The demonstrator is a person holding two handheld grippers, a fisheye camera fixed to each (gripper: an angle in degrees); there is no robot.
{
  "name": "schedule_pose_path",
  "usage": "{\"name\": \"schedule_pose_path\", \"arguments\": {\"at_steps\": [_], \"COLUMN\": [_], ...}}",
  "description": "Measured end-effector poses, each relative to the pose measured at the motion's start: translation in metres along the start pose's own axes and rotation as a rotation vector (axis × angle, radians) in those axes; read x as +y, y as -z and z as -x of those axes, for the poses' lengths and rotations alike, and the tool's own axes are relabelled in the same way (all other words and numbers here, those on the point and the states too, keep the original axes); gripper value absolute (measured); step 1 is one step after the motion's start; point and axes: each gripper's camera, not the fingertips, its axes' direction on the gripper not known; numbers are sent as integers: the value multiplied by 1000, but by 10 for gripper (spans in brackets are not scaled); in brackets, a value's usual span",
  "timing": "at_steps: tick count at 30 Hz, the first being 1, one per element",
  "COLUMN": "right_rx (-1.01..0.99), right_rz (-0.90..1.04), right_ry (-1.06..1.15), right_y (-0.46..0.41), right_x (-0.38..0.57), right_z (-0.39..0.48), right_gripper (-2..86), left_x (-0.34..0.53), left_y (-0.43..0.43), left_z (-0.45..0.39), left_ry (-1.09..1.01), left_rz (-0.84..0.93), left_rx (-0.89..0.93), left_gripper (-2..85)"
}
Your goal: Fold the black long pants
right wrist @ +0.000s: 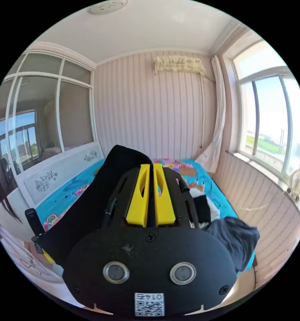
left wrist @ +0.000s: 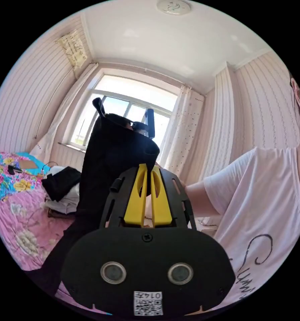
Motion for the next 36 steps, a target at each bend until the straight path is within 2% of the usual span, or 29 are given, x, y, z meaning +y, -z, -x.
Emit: {"name": "schedule_pose_path", "arguments": {"at_steps": [2, 4, 6, 9, 11, 12, 14, 17, 20, 22, 24, 30, 34, 36], "right_rx": [-74, -179, -206, -271, -402, -430, -495, -533, -585, -596, -595, -617, -738, -806], "right_rz": [-169, -224, -231, -101, 120, 180, 432, 691, 892, 932, 932, 908, 868, 837], "right_ry": [115, 221, 338, 508, 579, 590, 613, 602, 574, 573, 585, 669, 681, 644], "right_y": [38, 43, 30, -46, -144, -171, -272, -359, -407, -420, -428, -455, -464, -465], "right_x": [-100, -167, -213, -230, -186, -167, -67, 70, 165, 193, 200, 170, 134, 121], "right_z": [53, 109, 178, 291, 364, 379, 428, 462, 482, 493, 504, 557, 621, 646], "right_gripper": [8, 8, 8, 7, 7, 7, 7, 6, 6, 7, 7, 9, 15, 21], "left_x": [-78, -115, -129, -105, -47, -29, 52, 148, 212, 233, 244, 230, 206, 196], "left_y": [35, 79, 132, 218, 270, 280, 310, 327, 330, 334, 348, 407, 479, 510], "left_z": [-28, -41, -45, -45, -37, -35, -23, -17, -8, -6, -5, 11, -2, -2], "left_ry": [-118, -155, -161, -109, 17, 52, 260, 549, 767, 817, 857, 810, 779, 778], "left_rz": [-153, -294, -421, -497, -495, -485, -438, -343, -269, -255, -319, -307, -357, -311], "left_rx": [11, -26, -92, -340, -538, -579, -746, -904, -940, -984, -997, -1140, -1362, -1462], "left_gripper": [-10, -10, -10, -10, -10, -10, -10, -10, -10, -10, -10, -9, -8, -6]}}
